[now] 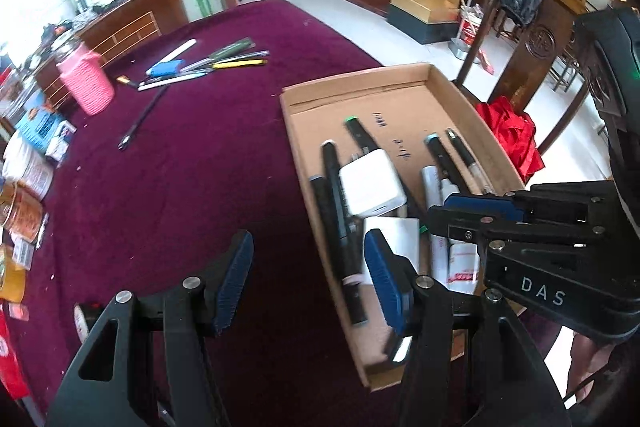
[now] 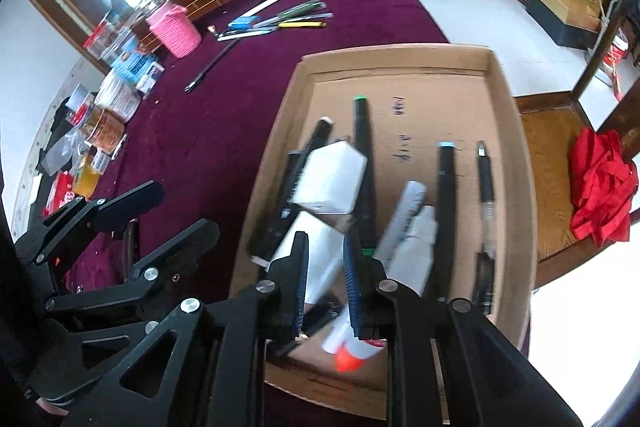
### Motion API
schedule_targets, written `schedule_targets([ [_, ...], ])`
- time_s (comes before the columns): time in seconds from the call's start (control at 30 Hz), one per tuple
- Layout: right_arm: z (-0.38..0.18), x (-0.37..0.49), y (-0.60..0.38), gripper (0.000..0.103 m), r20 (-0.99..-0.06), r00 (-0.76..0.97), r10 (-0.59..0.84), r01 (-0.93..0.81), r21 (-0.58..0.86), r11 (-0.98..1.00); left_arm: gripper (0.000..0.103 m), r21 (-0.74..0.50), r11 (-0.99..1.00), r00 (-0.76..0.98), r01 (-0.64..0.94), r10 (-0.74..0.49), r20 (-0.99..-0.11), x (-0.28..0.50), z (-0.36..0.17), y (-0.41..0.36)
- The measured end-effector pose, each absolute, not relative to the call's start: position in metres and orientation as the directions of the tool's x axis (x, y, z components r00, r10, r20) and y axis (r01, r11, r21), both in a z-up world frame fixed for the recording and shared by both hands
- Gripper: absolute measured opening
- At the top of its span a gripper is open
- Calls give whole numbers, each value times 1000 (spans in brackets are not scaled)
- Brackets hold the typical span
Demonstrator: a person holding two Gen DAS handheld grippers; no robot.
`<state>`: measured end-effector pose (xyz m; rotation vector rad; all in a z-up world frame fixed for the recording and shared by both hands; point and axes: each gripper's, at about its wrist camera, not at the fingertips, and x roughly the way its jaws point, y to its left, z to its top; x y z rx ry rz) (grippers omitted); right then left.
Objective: Organize rigid objects
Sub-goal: 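Grasp the black tape roll with the left gripper while the right moves toward the markers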
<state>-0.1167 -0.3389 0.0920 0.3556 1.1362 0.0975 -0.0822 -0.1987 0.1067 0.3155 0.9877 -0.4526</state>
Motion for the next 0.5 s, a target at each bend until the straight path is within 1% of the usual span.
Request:
schedule_targets([
  [0.33,92,-109,-284,16,-872,385,303,-8,325,946,57,34,913,489,407,-187,-852,-87,110,-140],
  [0.5,90,-103,-253,17,-873,362,327,-77,322,944,57,-8,955,492,297,-160,-856,-90,110,-83],
])
